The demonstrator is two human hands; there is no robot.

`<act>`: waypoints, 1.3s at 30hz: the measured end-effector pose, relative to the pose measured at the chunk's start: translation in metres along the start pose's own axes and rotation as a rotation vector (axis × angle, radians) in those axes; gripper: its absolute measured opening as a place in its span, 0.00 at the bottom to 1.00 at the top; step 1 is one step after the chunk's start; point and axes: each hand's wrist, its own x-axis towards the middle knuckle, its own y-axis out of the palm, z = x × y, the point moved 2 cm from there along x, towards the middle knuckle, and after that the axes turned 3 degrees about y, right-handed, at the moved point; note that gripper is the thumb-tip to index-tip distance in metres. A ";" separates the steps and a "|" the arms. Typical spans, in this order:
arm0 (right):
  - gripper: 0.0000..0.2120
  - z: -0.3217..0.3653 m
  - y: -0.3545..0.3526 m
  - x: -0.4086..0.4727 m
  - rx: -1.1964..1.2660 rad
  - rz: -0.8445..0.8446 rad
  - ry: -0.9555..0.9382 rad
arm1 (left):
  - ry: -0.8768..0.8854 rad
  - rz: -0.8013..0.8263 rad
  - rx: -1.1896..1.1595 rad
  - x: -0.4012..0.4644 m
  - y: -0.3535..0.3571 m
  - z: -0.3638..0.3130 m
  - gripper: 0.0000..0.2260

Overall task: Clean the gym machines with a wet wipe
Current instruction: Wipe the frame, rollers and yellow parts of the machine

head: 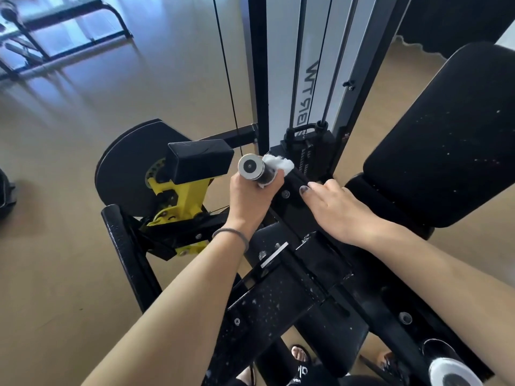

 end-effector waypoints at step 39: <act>0.20 0.011 0.008 -0.001 -0.060 -0.077 0.082 | -0.576 -0.012 -0.056 0.019 -0.012 0.057 0.03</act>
